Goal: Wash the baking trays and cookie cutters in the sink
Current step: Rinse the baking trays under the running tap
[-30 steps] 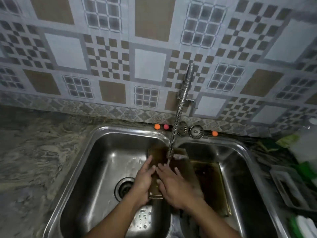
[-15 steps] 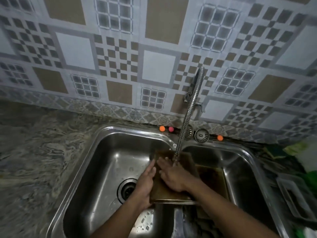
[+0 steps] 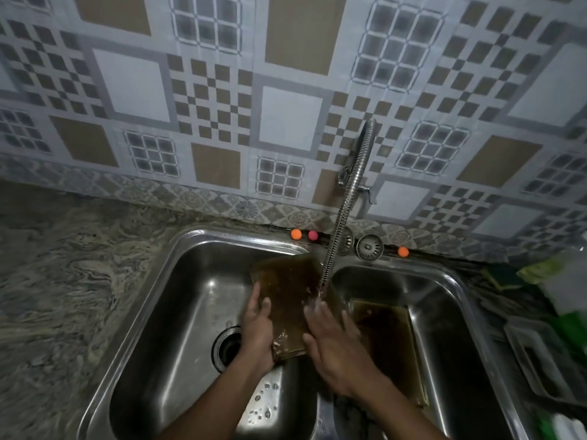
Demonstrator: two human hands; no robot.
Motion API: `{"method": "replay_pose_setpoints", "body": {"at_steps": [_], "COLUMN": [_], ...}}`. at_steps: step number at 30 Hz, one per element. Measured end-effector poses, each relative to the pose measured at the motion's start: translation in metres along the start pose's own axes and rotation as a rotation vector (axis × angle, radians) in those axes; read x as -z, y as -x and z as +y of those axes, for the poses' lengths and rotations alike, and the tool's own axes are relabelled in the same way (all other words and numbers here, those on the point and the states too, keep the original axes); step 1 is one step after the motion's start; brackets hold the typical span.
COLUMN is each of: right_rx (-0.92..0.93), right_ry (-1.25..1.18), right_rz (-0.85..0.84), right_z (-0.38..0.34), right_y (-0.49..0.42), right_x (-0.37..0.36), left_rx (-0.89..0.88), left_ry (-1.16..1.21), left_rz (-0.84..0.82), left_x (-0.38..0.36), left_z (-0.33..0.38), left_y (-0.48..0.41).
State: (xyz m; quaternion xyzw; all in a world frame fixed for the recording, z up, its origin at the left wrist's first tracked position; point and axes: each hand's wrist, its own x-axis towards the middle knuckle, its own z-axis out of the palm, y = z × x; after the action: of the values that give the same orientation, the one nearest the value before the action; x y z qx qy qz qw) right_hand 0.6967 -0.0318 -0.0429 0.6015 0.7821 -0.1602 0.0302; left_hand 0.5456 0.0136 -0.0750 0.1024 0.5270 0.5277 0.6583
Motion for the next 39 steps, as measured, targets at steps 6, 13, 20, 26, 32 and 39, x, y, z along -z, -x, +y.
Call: {"method": "replay_pose_setpoints", "body": {"at_steps": [6,13,20,26,32,39], "right_rx": [-0.22,0.26,0.263,0.301,0.21,-0.09], "right_ry": [-0.039,0.002,0.079,0.135,-0.128,-0.04], "right_rz": [0.018,0.216,0.16,0.087,0.031,-0.149], "right_z": [0.024,-0.018,0.048,0.027,0.03,0.008], "right_y": [-0.031,-0.031,-0.027,-0.037,-0.028,-0.081], "right_x": [0.001,-0.008,0.013,0.017,0.024,0.027], "left_rx": [-0.006,-0.005,0.056,0.022,-0.014,0.001], "left_ry": [0.05,0.037,0.079,0.044,-0.009,-0.14], "left_rz": [0.066,0.124,0.133,0.147,0.06,-0.226], "left_x": [0.013,0.013,0.006,0.001,0.008,-0.005], "left_z": [0.008,0.019,0.028,0.03,0.026,0.013], "left_y": [0.003,-0.004,-0.01,-0.01,-0.003,0.013]}}
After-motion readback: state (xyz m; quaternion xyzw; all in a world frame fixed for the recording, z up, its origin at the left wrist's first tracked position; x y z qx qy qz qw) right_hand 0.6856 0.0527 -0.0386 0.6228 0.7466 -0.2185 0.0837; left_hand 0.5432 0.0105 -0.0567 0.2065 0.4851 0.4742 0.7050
